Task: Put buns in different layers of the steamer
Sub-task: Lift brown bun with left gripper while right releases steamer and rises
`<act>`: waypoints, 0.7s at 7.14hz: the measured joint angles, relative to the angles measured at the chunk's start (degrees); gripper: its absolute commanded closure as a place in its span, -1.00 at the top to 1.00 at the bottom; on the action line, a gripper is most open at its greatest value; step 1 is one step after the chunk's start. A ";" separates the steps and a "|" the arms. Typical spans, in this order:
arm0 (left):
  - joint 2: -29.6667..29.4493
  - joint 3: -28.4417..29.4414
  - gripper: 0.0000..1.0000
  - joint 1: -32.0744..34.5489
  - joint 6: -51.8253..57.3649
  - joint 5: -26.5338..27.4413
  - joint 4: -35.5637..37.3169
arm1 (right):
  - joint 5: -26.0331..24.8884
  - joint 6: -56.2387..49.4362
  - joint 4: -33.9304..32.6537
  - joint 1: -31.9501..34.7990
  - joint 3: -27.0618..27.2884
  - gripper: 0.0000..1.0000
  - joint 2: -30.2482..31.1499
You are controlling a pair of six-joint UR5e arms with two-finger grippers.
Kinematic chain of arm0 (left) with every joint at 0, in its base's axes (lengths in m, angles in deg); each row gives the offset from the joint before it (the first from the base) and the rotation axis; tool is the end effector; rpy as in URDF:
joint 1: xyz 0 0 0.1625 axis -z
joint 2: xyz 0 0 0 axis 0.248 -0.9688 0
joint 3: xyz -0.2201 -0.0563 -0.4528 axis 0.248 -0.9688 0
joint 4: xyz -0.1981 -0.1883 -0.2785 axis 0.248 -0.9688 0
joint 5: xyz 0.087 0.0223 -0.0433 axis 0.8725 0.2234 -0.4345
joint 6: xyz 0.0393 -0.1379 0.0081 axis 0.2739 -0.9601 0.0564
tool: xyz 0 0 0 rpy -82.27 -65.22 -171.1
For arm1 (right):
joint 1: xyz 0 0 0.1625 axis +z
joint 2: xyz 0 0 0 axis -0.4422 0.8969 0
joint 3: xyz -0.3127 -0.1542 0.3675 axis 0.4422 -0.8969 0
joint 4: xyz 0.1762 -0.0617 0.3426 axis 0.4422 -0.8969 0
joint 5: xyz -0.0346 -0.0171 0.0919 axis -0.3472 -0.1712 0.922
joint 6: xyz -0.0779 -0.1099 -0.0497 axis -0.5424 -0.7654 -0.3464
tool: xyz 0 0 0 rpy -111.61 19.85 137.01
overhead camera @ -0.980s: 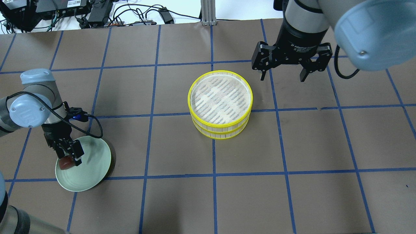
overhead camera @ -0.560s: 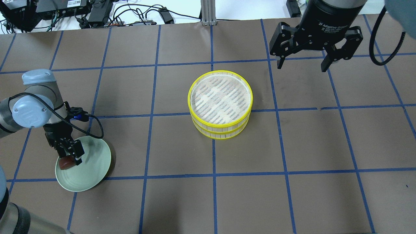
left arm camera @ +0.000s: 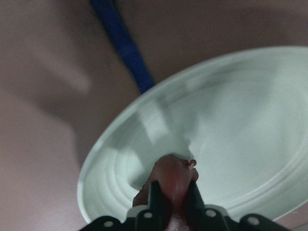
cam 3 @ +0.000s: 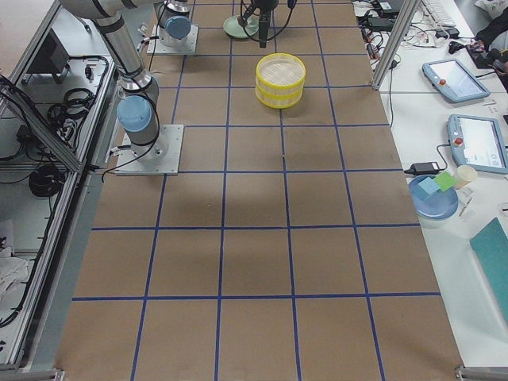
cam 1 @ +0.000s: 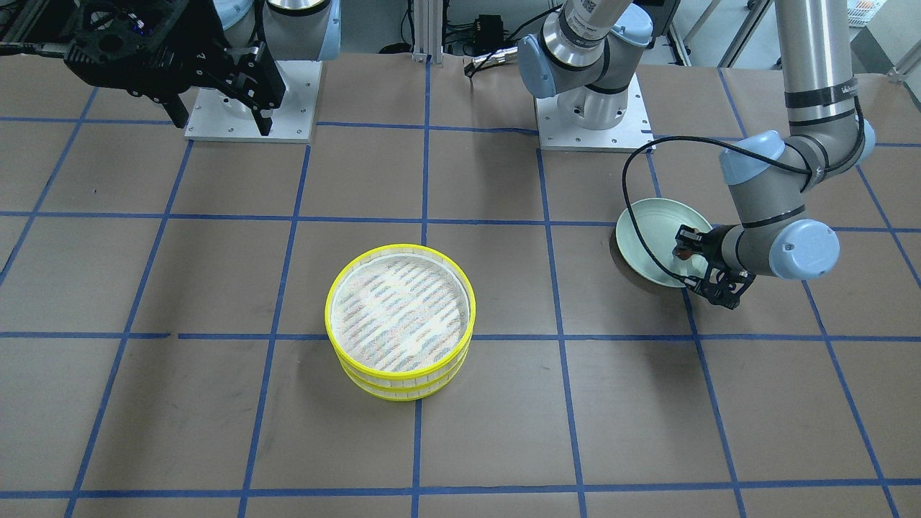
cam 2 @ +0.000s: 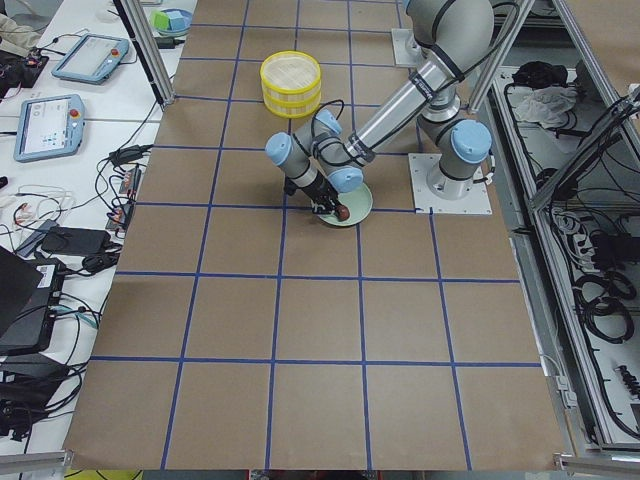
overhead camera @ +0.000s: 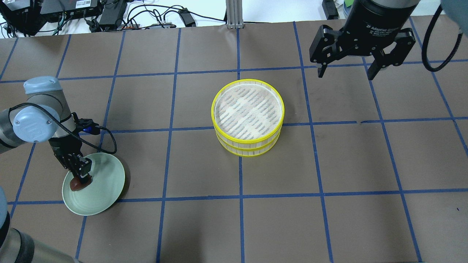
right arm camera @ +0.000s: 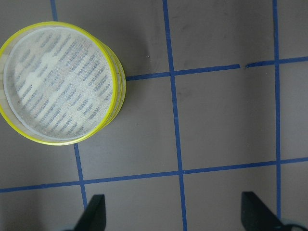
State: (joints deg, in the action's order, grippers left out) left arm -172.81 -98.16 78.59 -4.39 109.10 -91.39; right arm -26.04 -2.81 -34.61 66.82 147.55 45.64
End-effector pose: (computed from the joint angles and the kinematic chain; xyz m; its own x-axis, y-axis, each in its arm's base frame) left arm 0.1171 -0.4607 0.2279 -0.9168 0.3590 0.1750 0.3971 0.7716 0.4970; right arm 0.1580 -0.4349 0.5822 -0.9966 0.0824 -0.0082 0.0824 0.9966 0.0025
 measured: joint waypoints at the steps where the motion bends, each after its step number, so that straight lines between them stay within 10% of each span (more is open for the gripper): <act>1: 0.79 1.32 -1.00 0.40 -0.97 -1.90 -1.82 | 0.19 -1.70 -3.16 -0.04 0.59 1.00 0.05; 5: 5.59 10.67 -1.00 4.12 -12.58 -7.94 -11.07 | -0.06 -6.53 -10.29 -3.50 1.08 1.00 -0.48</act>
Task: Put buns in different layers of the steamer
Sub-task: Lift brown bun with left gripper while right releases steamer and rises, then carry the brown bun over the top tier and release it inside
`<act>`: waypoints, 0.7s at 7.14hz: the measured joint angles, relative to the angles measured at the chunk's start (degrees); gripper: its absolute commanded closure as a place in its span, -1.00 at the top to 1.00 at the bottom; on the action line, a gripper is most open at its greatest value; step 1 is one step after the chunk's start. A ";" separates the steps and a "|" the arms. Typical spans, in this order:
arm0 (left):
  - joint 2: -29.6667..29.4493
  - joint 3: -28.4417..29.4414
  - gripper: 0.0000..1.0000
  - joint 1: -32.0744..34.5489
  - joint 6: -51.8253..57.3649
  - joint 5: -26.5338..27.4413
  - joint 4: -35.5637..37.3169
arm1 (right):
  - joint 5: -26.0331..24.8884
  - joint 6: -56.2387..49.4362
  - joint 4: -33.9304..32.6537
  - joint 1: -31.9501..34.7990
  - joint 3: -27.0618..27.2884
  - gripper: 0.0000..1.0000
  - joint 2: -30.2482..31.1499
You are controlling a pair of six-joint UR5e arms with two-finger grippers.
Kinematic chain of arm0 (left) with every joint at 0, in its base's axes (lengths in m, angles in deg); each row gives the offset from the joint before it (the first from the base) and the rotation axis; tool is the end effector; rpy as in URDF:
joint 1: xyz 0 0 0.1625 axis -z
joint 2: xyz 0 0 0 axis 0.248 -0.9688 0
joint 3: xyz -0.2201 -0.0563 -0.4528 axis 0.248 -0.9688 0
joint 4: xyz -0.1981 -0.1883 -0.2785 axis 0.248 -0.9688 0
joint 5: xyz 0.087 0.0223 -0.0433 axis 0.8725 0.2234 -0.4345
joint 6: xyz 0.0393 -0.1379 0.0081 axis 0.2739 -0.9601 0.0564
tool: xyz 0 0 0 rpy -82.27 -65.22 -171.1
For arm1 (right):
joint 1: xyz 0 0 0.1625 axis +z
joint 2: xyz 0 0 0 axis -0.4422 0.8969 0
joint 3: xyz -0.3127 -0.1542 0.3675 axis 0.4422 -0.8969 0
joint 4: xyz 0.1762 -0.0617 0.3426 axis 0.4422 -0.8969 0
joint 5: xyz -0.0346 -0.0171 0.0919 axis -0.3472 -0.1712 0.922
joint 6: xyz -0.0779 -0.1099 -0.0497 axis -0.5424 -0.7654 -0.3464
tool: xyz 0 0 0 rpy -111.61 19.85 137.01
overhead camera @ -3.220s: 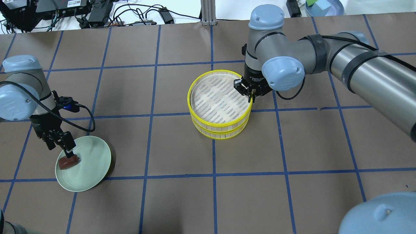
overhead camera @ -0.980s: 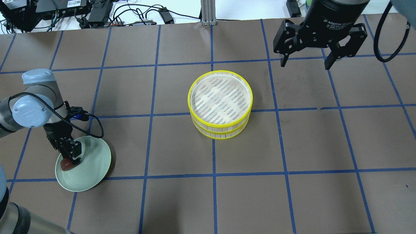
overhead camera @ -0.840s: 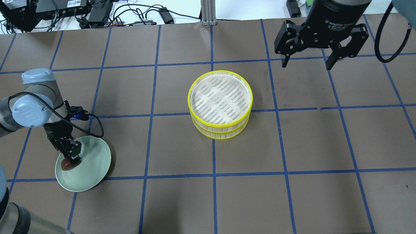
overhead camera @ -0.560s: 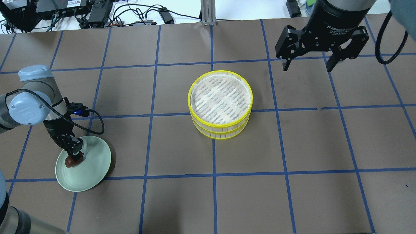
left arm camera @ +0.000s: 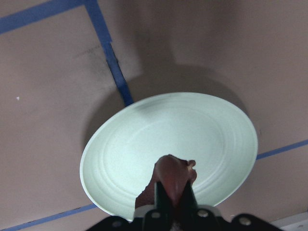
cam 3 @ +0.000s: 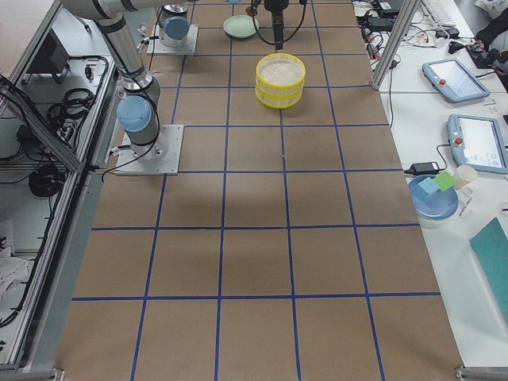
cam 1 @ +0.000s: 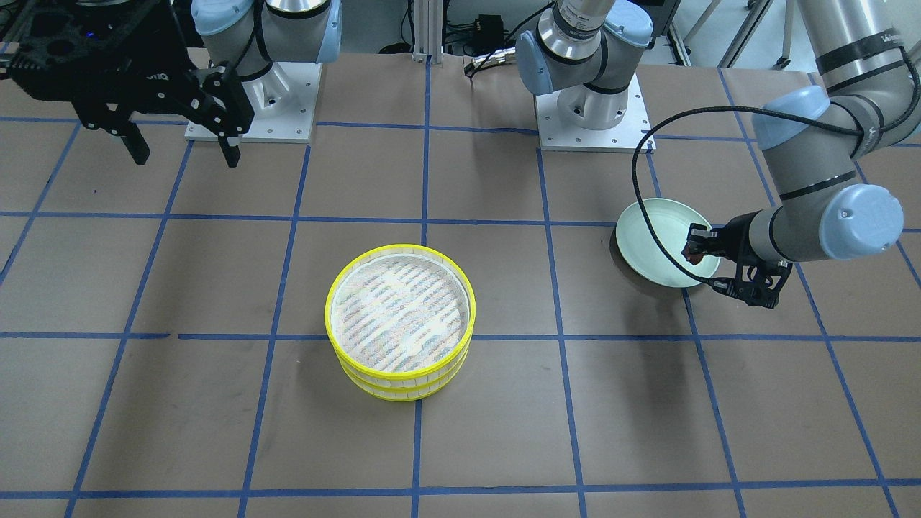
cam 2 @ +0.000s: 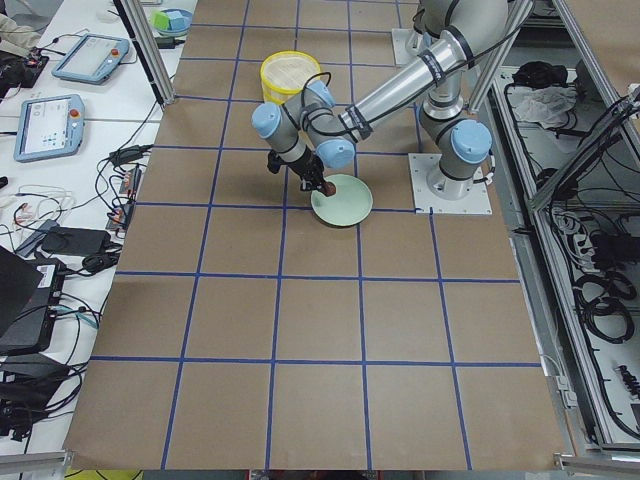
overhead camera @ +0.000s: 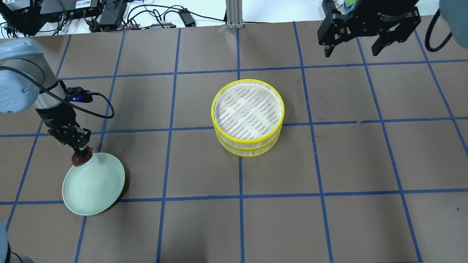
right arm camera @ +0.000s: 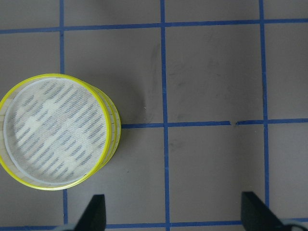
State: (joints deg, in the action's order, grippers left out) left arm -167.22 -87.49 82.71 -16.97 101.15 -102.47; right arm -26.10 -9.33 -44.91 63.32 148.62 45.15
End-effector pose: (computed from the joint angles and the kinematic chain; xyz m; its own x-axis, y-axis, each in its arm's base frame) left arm 0.0743 -0.4969 0.3277 -0.9720 0.2058 0.1134 0.2341 0.8897 0.3920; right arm 0.1308 -0.4702 0.5893 -0.9995 0.0284 -0.0106 0.0297 0.9882 -0.1504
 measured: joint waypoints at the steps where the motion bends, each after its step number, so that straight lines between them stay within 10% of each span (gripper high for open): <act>1: 1.63 1.81 -1.00 2.38 -4.92 -2.37 -0.63 | 0.32 -0.29 0.15 -0.99 0.27 1.00 0.32; 5: 5.10 7.88 -1.00 15.46 -28.01 -12.01 1.99 | 0.73 -2.10 0.32 -1.41 1.37 1.00 0.95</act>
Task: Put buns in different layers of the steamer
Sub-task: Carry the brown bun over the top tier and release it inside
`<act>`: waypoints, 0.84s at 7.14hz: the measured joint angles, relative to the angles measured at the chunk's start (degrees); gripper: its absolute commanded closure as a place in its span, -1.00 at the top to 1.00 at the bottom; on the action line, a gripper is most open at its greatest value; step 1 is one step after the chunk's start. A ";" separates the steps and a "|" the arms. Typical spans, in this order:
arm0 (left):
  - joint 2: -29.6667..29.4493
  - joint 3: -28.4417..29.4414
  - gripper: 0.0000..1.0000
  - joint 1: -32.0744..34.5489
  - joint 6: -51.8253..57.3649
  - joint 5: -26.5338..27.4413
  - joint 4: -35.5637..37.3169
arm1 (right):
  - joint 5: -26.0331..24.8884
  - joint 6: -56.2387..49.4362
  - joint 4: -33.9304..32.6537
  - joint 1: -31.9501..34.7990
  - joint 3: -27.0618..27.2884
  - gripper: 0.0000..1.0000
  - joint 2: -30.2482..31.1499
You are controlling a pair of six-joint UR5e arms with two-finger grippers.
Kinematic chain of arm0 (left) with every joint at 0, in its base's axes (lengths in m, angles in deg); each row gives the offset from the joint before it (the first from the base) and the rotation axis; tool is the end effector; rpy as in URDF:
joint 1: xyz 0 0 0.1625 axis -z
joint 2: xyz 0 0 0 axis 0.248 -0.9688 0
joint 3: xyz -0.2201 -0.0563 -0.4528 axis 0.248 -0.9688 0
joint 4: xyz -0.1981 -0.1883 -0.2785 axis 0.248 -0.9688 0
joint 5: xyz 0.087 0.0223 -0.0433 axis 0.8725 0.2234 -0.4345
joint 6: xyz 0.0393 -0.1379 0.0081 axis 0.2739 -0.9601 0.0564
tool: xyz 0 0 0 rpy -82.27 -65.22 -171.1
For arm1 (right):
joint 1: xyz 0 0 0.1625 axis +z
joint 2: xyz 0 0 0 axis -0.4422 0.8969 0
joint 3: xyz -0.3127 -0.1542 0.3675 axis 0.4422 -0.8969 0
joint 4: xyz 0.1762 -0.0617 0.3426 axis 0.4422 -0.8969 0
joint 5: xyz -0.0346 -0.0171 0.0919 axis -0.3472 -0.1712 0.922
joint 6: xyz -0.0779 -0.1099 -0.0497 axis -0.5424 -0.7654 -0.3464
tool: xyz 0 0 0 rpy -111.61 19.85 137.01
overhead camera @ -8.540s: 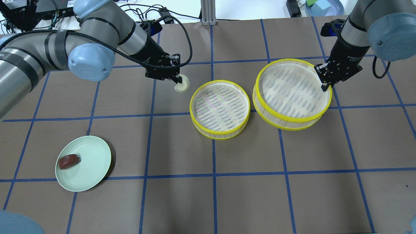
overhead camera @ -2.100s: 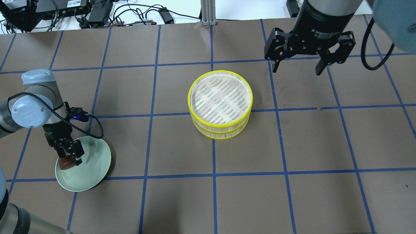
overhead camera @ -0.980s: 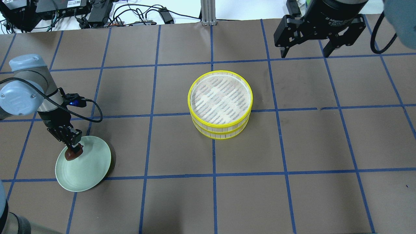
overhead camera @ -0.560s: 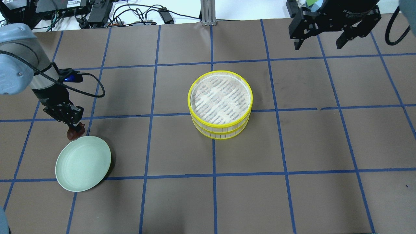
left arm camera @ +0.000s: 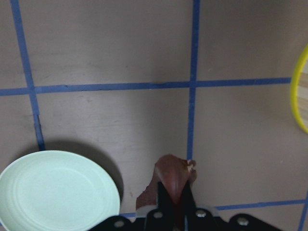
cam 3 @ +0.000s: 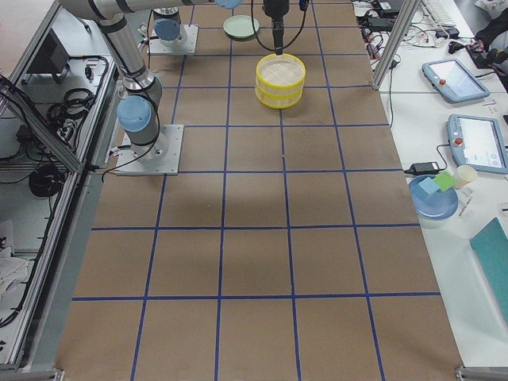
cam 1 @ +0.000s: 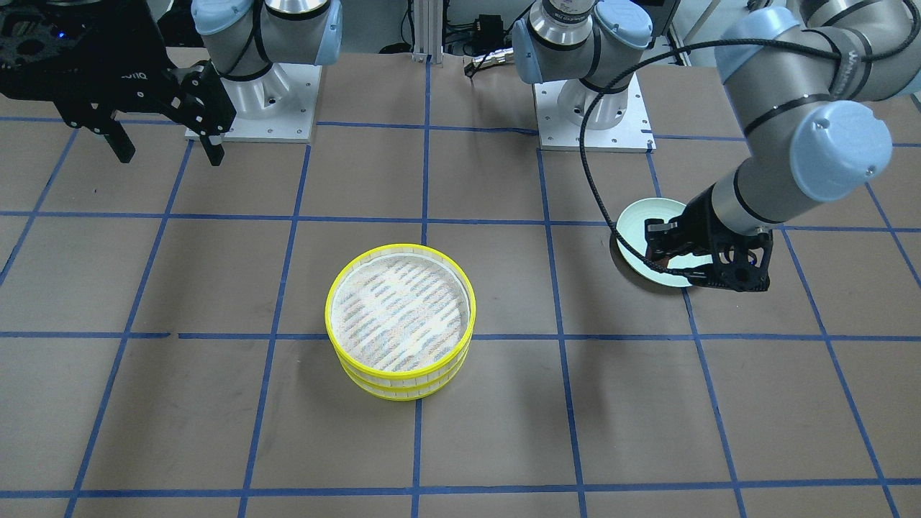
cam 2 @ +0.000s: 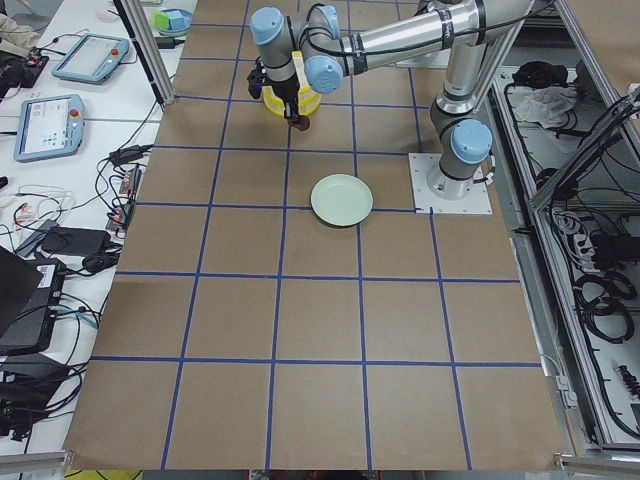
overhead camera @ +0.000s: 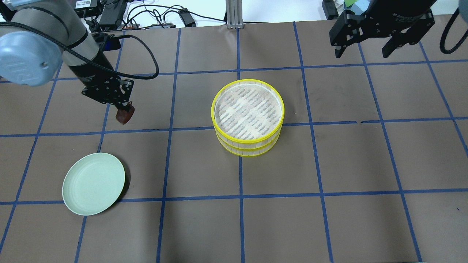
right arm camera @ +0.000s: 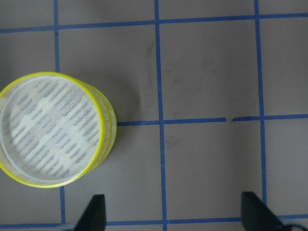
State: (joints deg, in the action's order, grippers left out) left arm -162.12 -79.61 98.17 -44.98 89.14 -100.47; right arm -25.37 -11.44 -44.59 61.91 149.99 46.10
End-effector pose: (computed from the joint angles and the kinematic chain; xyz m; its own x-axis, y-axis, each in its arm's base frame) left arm -0.0881 -0.5269 0.4294 -0.9957 -0.0250 0.0895 -0.0132 0.9914 0.1305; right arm 0.1213 -0.4636 0.5848 -0.9997 0.0149 -0.0179 0.0173 0.9903 -0.1381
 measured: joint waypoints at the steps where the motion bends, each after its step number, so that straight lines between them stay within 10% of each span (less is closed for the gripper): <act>1: -0.03 0.43 -1.00 2.75 -5.16 -3.01 2.42 | -0.30 -3.04 -0.13 0.05 1.17 1.00 0.22; 6: -3.43 0.31 -1.00 14.62 -29.23 -17.71 18.54 | -3.75 -7.07 -1.56 2.04 3.57 1.00 0.28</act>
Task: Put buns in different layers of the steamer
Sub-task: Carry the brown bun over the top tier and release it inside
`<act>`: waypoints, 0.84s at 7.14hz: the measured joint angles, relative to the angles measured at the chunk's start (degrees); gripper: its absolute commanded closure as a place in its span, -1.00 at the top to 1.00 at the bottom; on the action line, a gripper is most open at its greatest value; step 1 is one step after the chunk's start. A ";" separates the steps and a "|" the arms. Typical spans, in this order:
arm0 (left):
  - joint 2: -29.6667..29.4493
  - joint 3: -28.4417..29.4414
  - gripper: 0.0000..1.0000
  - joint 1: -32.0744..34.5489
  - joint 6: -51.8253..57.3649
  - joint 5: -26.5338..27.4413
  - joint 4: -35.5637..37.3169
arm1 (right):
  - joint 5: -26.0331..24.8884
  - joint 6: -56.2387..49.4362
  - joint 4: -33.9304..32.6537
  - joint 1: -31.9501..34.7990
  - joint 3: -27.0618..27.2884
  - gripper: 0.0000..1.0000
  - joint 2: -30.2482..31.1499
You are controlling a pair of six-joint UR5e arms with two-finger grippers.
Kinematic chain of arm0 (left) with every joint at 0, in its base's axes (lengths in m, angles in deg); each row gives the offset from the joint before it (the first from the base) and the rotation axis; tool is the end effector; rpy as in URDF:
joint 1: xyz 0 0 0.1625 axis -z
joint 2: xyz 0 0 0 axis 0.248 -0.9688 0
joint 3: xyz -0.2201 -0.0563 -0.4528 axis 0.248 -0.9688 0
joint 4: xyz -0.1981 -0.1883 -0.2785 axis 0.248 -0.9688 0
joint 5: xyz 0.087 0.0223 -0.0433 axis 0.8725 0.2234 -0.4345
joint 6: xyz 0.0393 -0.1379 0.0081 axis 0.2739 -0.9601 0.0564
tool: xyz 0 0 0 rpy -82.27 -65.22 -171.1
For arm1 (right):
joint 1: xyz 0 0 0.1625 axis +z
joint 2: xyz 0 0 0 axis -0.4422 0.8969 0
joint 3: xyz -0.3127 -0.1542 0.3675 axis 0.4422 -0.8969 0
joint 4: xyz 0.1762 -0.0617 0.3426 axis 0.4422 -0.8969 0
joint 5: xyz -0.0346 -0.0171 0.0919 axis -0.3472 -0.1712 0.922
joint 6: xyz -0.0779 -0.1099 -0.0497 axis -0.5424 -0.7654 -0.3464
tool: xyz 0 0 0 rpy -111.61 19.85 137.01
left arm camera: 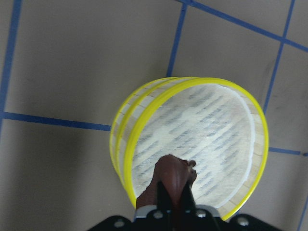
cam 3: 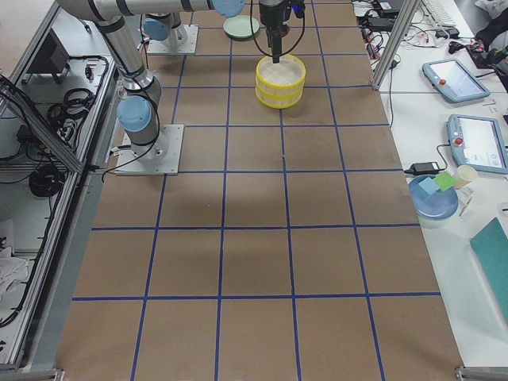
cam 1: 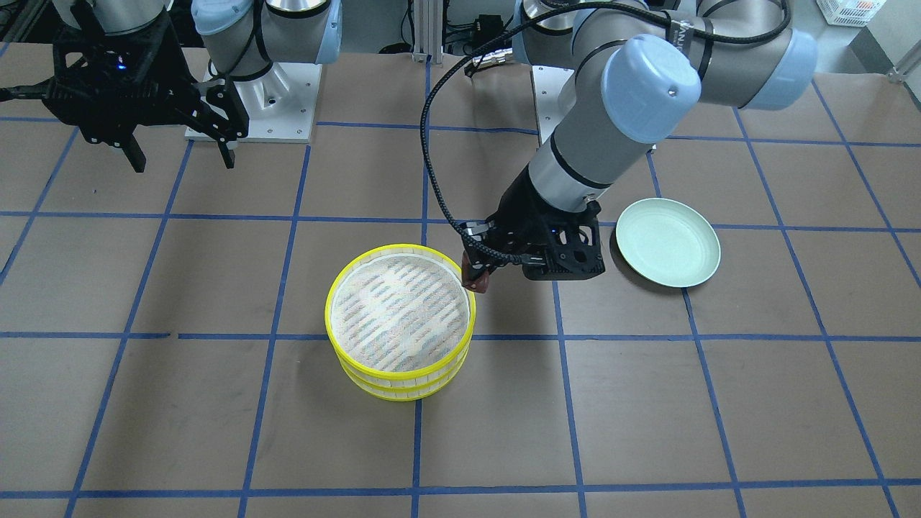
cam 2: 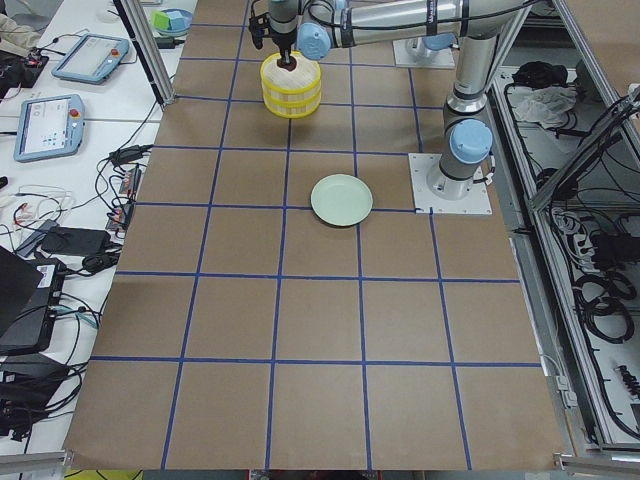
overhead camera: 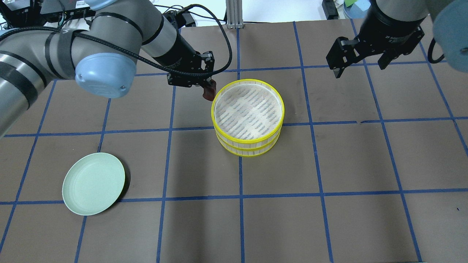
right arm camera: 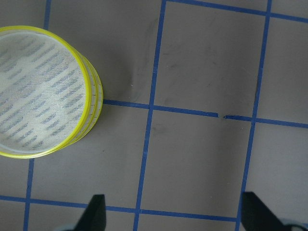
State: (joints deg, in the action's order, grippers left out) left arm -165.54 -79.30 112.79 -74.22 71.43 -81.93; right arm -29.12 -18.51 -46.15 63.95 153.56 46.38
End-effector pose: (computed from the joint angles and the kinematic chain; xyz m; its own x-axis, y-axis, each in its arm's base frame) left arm -0.2699 -0.5429 0.4412 -0.8901 -0.2279 0.3946 -0.2345 0.9716 0.0321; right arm 0.1284 -0.4546 0.5603 -0.9890 -0.1353 0.0595 -0.1408 0.9849 -0.1007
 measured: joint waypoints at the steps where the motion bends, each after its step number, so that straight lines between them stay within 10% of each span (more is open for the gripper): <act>1: -1.55 -0.11 -1.00 1.58 -2.54 -1.52 3.17 | -0.03 0.25 -0.75 0.81 -0.15 1.00 -0.28; 3: -4.66 -0.35 -0.91 4.09 -4.23 -2.36 7.53 | 1.08 0.38 -3.03 1.35 0.16 1.00 -0.90; 4: -6.07 -0.40 0.62 4.95 -4.27 -2.50 8.60 | 2.70 0.39 -3.99 1.18 0.38 1.00 -1.21; 6: -7.68 -0.44 1.00 5.65 -4.34 -3.75 9.13 | 3.81 2.00 -3.89 0.64 0.31 1.00 -1.12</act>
State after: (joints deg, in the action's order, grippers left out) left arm -173.22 -79.73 118.44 -78.55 67.68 -72.80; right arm -25.31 -16.50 -50.04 64.59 153.87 45.27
